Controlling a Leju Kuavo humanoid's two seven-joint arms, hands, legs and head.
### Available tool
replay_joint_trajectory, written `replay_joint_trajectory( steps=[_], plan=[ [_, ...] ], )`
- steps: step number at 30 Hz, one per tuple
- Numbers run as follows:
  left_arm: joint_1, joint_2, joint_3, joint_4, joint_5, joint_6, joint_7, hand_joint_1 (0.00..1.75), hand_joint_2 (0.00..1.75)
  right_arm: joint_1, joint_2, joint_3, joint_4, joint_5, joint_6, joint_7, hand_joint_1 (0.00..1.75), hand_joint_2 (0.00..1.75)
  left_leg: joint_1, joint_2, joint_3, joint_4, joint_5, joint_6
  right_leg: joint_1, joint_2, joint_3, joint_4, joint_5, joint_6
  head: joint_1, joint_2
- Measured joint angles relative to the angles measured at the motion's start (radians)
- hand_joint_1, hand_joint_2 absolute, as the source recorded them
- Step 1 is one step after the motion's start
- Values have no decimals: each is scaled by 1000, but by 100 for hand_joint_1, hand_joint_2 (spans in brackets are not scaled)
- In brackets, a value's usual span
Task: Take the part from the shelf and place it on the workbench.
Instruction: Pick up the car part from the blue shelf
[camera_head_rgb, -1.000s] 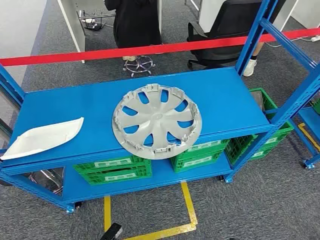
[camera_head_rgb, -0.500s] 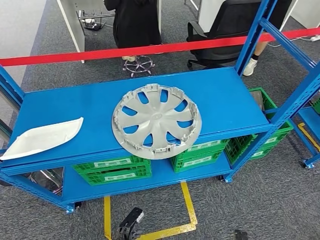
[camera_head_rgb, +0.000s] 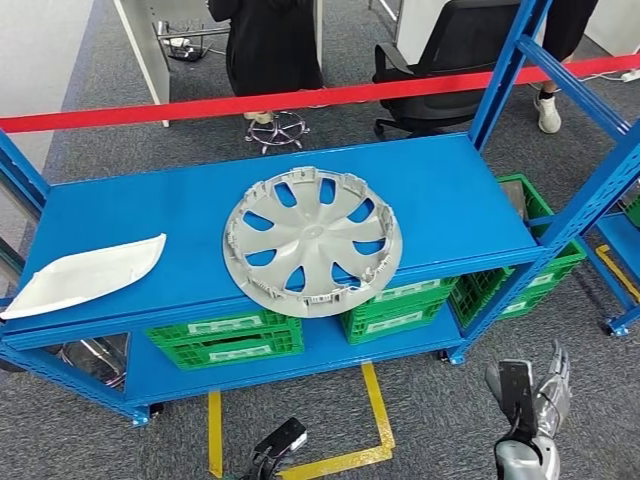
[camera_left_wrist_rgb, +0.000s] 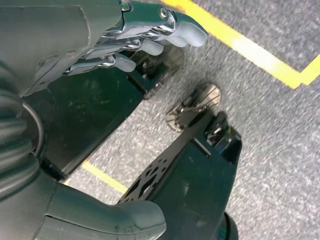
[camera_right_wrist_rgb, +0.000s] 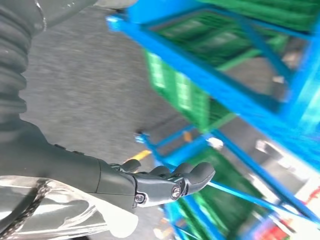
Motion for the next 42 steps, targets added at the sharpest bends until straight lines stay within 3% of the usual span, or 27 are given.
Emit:
replay_joint_trajectory(
  steps=[6, 11, 13, 15, 17, 19, 22, 24, 27, 42],
  plan=[
    [3, -3, -4, 0, 18, 65, -128, 0, 175, 90, 38, -64, -273, 71, 0, 0, 0, 175, 1, -2, -1, -1, 0, -1, 1, -2, -1, 1, -1, -1, 0, 0],
    [18, 4, 2, 6, 37, 71, -228, 0, 175, 188, 47, -47, -459, 69, 3, 0, 0, 175, 1, -1, -3, -2, 0, -1, 0, -1, -1, 1, -2, -2, 0, 0],
    [45, 46, 13, 25, 65, 13, -328, 0, 175, 218, 37, -15, -514, 45, 2, 0, 0, 175, 1, 0, -2, -2, -1, -1, 1, 0, -1, 1, -3, -2, 1, 0],
    [75, 108, 53, 51, 160, -28, -494, 0, 175, 254, 25, 8, -555, 60, 1, 0, 0, 175, 2, 1, -1, -2, -1, -2, 2, 1, -3, 2, -3, -3, 1, 0],
    [81, 146, 138, 66, 292, 74, -602, 0, 175, 306, 23, 23, -601, 129, 1, 0, 0, 175, 3, -1, -4, -1, -1, -2, 3, -2, -5, 2, -3, -3, 0, 0],
    [67, 163, 214, 68, 311, 181, -663, 0, 175, 361, 31, 43, -644, 229, 5, 0, 0, 175, 2, -4, -5, -2, 0, -4, 2, -5, -6, 3, -3, -3, -1, 0],
    [58, 147, 254, 55, 155, 85, -771, 0, 175, 442, 66, 49, -714, 383, 36, 0, 0, 175, 2, -5, -6, -2, 1, -5, 2, -6, -5, 4, -4, -5, 0, 0],
    [58, 120, 265, 51, 73, 18, -791, 0, 175, 487, 90, 48, -760, 441, 65, 0, 0, 175, 3, -3, -6, -2, 1, -5, 2, -3, -5, 4, -4, -5, 0, 0],
    [56, 97, 279, 48, 14, 13, -793, 0, 175, 519, 112, 44, -796, 494, 97, 1, 0, 175, 2, 0, -5, -2, 0, -5, 2, 1, -6, 4, -4, -5, 1, 0],
    [29, 79, 318, 45, -140, 22, -793, 0, 175, 559, 145, 56, -867, 624, 128, 25, 0, 175, 2, -1, -5, -2, 1, -5, 2, -1, -7, 4, -3, -5, 0, 0]
  ],
)
